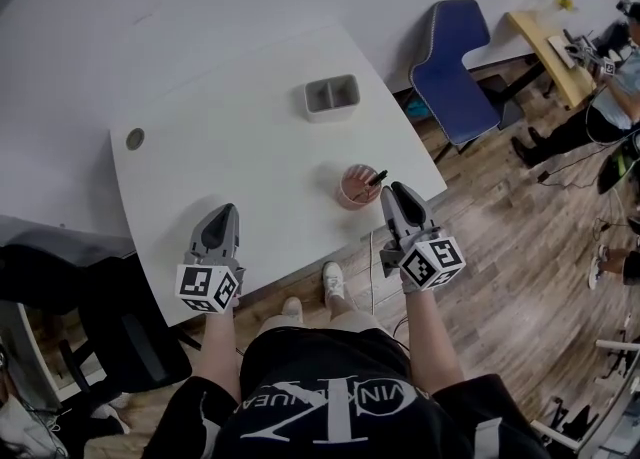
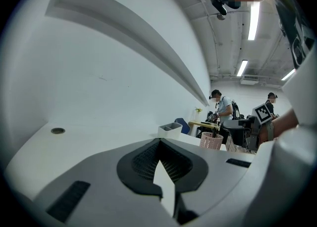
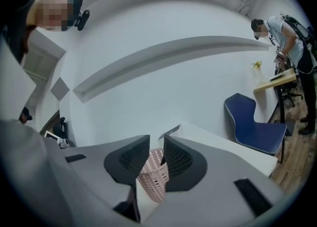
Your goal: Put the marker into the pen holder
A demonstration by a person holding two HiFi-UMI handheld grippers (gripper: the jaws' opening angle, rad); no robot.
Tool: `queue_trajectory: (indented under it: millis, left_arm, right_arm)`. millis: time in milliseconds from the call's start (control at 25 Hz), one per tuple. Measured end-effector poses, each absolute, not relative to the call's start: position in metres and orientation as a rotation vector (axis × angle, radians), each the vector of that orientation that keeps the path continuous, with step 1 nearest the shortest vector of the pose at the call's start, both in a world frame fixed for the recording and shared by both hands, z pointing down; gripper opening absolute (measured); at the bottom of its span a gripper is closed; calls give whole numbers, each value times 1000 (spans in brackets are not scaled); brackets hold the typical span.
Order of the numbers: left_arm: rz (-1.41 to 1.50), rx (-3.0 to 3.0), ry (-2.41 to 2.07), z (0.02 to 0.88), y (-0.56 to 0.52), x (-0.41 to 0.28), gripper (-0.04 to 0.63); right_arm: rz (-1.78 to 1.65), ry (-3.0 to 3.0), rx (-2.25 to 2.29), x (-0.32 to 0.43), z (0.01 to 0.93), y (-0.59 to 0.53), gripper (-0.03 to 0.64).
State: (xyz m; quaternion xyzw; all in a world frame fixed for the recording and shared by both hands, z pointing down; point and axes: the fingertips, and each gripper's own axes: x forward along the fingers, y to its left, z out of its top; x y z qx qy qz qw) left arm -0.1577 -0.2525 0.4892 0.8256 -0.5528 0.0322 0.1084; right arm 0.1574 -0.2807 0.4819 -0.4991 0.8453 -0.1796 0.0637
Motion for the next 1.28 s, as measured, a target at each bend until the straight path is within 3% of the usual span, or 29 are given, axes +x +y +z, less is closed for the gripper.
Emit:
queue_trajectory:
  millis: [480,1280]
  left_arm:
    - [73,2468,-1642,471,-242,-169,12]
    - [16,2515,-1688,442,-226,-197,12]
  right_arm:
    - [-414,2589,-1638,168,467,-258,33]
    - [-258,2579,-1729,163,439,-233,29]
